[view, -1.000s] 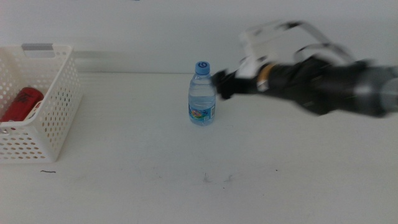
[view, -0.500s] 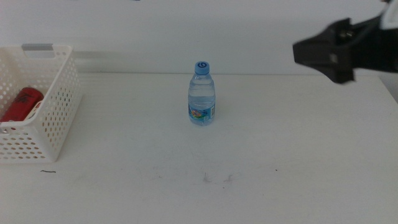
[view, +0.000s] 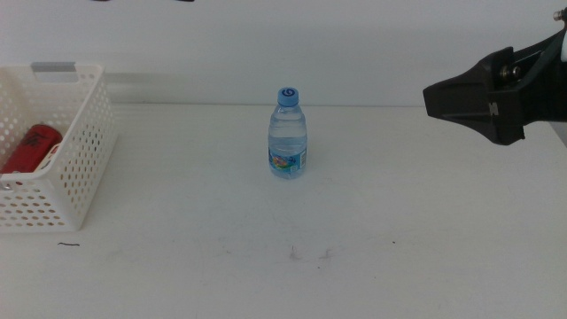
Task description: Use arms to grab the bottles and put them into the dustbin to the left of the table.
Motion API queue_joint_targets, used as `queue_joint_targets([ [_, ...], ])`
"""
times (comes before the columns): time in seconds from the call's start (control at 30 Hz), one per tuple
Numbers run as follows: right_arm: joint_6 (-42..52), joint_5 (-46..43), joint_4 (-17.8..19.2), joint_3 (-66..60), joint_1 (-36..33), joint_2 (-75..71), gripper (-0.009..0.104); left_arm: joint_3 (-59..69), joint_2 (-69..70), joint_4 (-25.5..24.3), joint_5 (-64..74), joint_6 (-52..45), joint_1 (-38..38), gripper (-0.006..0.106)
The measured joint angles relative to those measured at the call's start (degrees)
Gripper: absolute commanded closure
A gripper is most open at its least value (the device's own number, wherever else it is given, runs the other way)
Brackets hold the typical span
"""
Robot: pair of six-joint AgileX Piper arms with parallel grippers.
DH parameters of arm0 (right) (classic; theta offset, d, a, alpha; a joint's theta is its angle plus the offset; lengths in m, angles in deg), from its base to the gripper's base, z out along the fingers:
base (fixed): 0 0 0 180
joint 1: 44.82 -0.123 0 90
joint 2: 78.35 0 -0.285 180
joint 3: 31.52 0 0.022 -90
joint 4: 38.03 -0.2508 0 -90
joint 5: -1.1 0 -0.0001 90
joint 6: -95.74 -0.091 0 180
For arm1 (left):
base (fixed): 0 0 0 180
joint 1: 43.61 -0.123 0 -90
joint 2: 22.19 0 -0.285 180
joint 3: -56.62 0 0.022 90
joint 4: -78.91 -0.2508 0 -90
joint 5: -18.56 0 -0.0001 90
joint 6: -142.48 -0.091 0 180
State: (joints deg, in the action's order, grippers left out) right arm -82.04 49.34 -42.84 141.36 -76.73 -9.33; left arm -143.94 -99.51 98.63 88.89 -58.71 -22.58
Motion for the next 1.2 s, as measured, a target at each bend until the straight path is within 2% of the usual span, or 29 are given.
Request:
queue_joint_targets([
  [0.17, 0.00, 0.00, 0.00, 0.00, 0.00, 0.00, 0.007, 2.26, 0.51, -1.31, -2.35, 0.19, 0.00, 0.007],
  [0.33, 0.00, 0.00, 0.00, 0.00, 0.00, 0.00, 0.007, 22.50, 7.35, -2.75, -22.99, 0.97, 1.78, 0.007],
  [0.43, 0.00, 0.00, 0.00, 0.00, 0.00, 0.00, 0.007, 41.15, 13.30, -10.19, -42.43, 8.00, 6.15, 0.007],
  [0.57, 0.00, 0.00, -0.04, 0.00, 0.00, 0.00, 0.007, 64.32, 15.66, -24.70, -69.05, 30.40, 10.84, 0.007],
  [0.63, 0.00, 0.10, -0.04, 0.00, 0.00, 0.00, 0.007, 70.10, 13.75, -28.47, -75.18, 37.27, 11.10, 0.007],
  [0.73, 0.00, 0.10, -0.04, 0.00, 0.00, 0.00, 0.007, 73.67, 8.73, -30.88, -80.30, 41.38, 11.10, 0.007],
  [0.83, 0.00, 0.10, -0.26, 0.00, 0.00, 0.00, 0.007, 74.02, 3.28, -31.25, -84.99, 42.60, 11.10, 0.007],
  [1.07, 0.00, 0.10, -0.47, 0.00, 0.00, 0.00, 0.007, 73.57, -11.18, -31.18, -98.06, 41.37, 9.34, 0.007],
  [1.2, 0.00, 0.10, -0.47, 0.00, 0.00, 0.00, 0.007, 70.14, -20.35, -34.11, -107.04, 40.97, 6.06, 0.007],
])
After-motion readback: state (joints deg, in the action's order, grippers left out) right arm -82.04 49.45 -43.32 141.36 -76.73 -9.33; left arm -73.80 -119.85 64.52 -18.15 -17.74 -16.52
